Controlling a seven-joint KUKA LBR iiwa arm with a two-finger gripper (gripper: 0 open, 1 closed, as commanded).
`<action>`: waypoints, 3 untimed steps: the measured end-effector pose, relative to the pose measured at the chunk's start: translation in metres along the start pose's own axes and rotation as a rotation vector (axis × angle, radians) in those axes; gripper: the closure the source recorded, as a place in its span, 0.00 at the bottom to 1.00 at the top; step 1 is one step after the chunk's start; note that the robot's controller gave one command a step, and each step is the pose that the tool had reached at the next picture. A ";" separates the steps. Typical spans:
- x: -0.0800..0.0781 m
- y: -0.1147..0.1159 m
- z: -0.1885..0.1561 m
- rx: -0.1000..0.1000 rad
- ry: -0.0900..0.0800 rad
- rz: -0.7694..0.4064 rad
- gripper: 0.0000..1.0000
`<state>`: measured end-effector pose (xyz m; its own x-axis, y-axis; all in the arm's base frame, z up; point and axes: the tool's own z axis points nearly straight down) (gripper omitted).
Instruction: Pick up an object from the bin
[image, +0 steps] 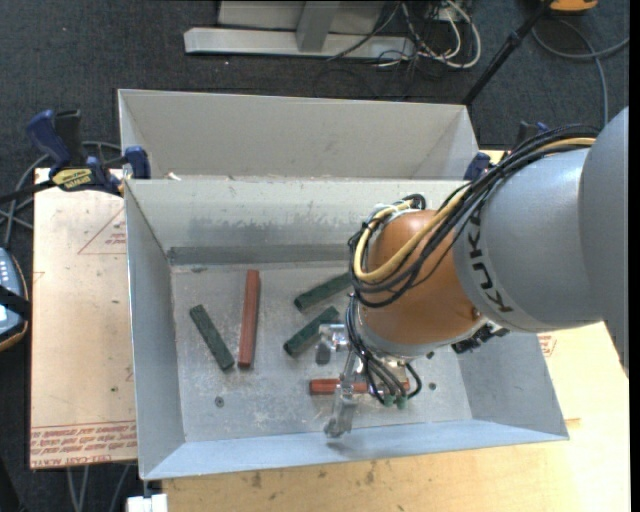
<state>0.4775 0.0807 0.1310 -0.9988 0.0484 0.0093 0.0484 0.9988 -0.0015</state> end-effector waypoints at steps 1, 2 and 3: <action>-0.024 -0.088 0.061 0.000 -0.017 -0.167 0.00; -0.023 -0.085 0.061 -0.002 -0.011 -0.172 1.00; -0.043 -0.112 0.061 0.002 -0.013 -0.692 1.00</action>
Offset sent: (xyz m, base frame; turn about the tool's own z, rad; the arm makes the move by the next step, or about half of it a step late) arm 0.0173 -0.0865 -0.0610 -0.1743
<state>0.5146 -0.0337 0.0702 -0.8001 -0.5998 -0.0035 -0.5998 0.8001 -0.0010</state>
